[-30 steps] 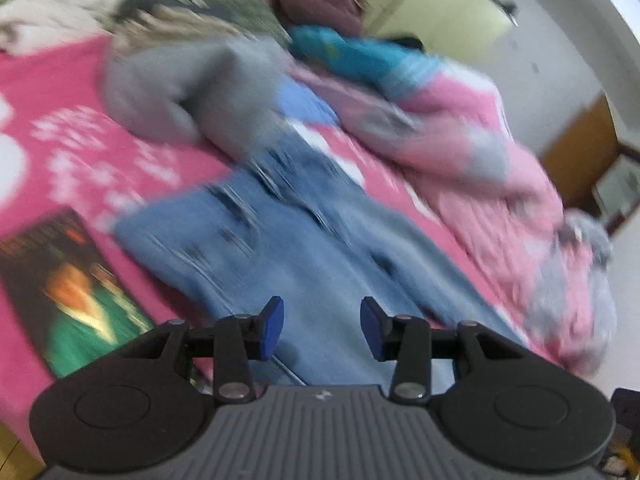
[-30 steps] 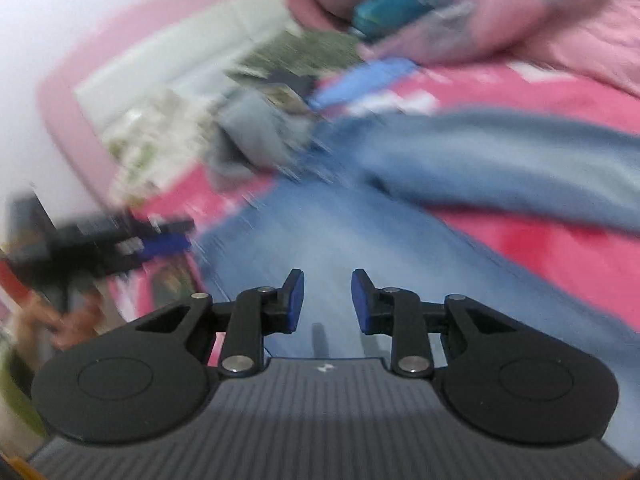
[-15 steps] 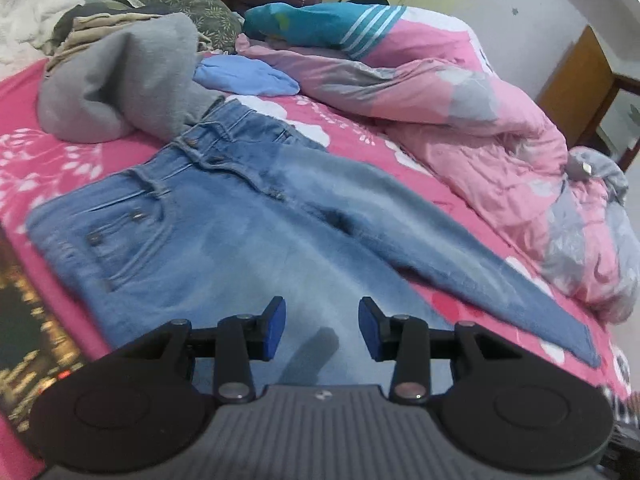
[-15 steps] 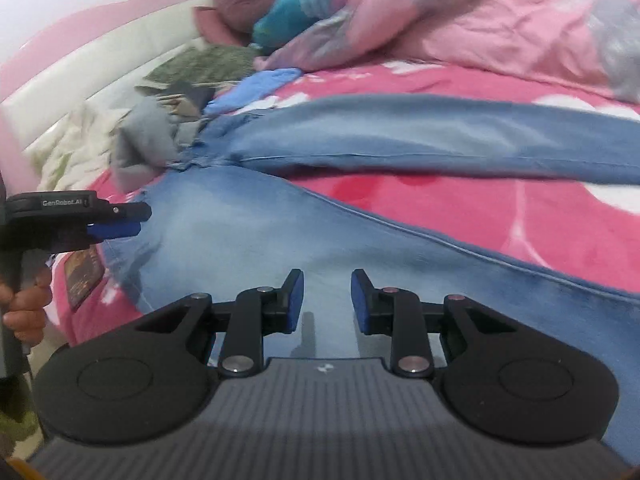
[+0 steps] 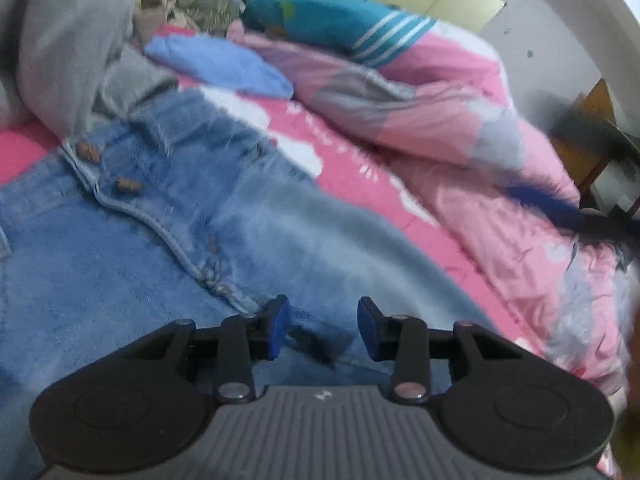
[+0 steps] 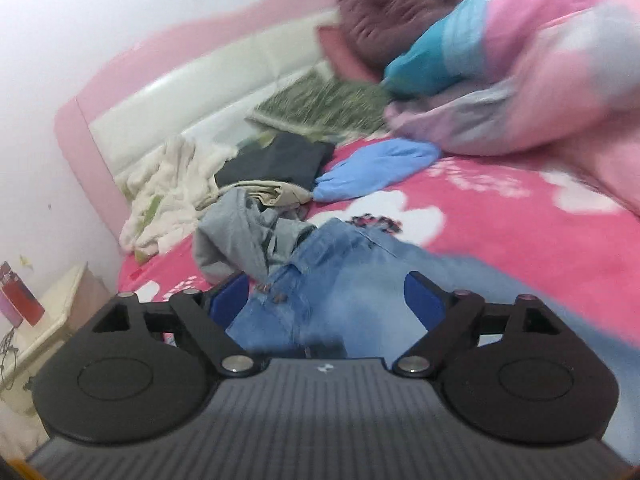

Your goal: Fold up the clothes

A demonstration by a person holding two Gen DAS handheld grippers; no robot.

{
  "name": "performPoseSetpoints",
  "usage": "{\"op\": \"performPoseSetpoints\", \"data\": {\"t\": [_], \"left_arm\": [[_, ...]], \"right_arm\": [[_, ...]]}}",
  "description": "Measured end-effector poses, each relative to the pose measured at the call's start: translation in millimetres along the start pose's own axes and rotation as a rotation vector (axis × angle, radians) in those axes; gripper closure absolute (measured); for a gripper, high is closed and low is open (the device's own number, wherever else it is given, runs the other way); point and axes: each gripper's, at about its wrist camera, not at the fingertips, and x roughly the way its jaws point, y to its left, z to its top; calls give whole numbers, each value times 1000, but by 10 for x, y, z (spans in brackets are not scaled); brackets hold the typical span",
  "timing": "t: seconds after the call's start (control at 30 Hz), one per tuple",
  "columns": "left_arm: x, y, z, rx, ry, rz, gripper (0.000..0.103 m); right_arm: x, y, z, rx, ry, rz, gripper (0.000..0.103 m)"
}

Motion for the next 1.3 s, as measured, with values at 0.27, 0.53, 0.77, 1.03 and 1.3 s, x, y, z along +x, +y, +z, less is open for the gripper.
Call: {"op": "performPoseSetpoints", "data": {"t": [0.27, 0.53, 0.77, 1.03, 1.3], "left_arm": [[-2, 103, -28, -10, 8, -27, 69], [1, 121, -33, -20, 4, -16, 72], [5, 84, -47, 11, -4, 7, 73], [-4, 94, -41, 9, -5, 3, 73], [-32, 95, -43, -5, 3, 3, 73]], "right_arm": [[1948, -511, 503, -105, 254, -29, 18], [2373, -483, 390, -190, 364, -42, 87], [2407, -346, 391, -303, 274, -77, 89], [2337, -647, 404, -93, 210, -61, 54], [1299, -895, 517, 48, 199, -181, 70]]}}
